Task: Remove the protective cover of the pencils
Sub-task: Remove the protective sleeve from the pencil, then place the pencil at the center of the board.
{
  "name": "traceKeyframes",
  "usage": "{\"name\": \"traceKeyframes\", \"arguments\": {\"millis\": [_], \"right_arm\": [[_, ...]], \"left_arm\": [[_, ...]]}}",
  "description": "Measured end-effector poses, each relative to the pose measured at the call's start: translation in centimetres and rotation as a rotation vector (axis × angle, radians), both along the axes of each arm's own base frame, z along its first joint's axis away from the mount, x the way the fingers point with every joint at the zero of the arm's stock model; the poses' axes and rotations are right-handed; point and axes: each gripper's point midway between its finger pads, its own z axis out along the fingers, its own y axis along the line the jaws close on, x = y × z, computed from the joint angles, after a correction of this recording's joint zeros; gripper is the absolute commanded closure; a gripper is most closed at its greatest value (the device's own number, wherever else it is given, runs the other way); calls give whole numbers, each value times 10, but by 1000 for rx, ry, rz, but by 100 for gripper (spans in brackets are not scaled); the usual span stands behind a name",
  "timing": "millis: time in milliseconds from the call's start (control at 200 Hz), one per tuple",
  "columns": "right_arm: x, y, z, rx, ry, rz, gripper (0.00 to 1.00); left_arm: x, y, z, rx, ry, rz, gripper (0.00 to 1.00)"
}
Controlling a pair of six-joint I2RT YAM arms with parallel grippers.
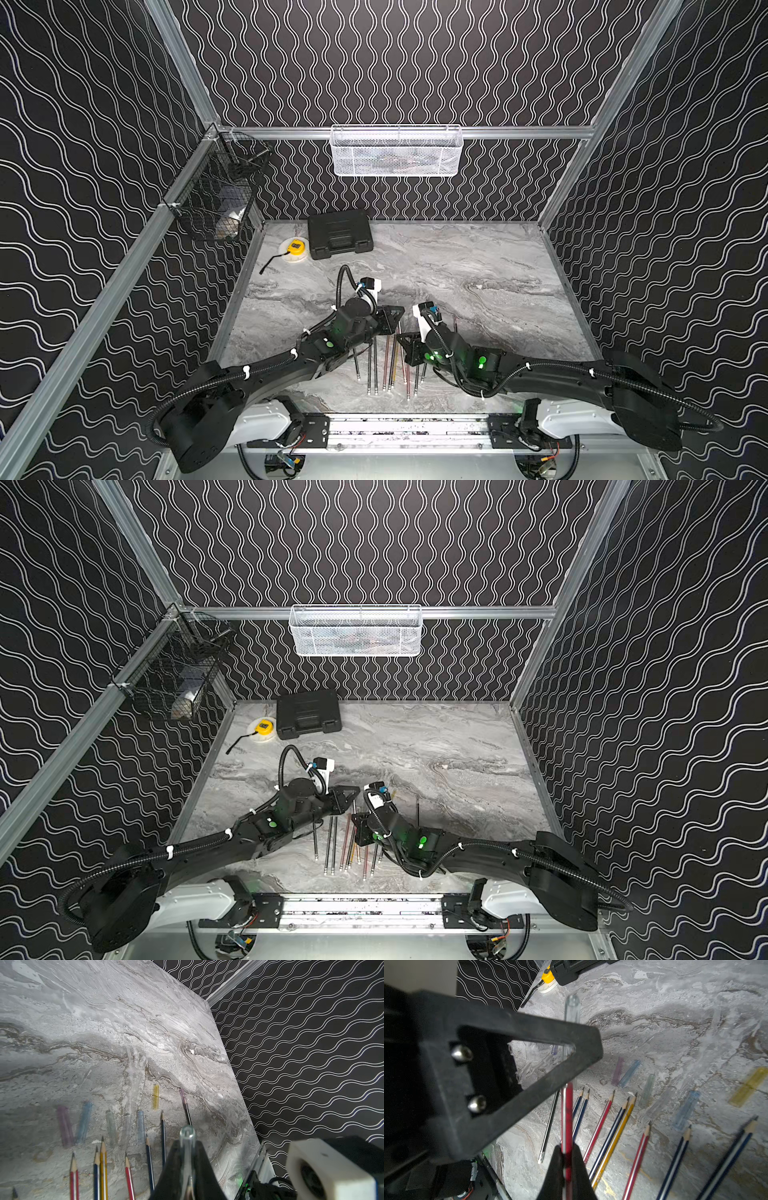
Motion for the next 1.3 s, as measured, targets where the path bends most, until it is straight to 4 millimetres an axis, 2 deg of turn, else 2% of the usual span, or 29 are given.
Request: {"name": "traceKeyframes", "arguments": {"millis": [445,736,956,1071,1186,1301], "right_arm": [[-4,1,-2,-6,1,12,100],[-15,-1,-6,10,10,42,100],[-20,-20,-20,0,31,11,100],[-18,-33,-21,-5,35,-39,100],[-13,-51,-18,-7,34,-124,100],[-6,-73,-23,-44,40,-218,100]], "left_arm": [[2,3,-1,-18,10,15,96],[4,18,4,7,-7,71,96],[6,30,1,46,-8,121,96],[7,34,-3,65,-2,142,96],[8,40,-8,90,11,165,96],[9,43,-9,106,16,181,96]]}}
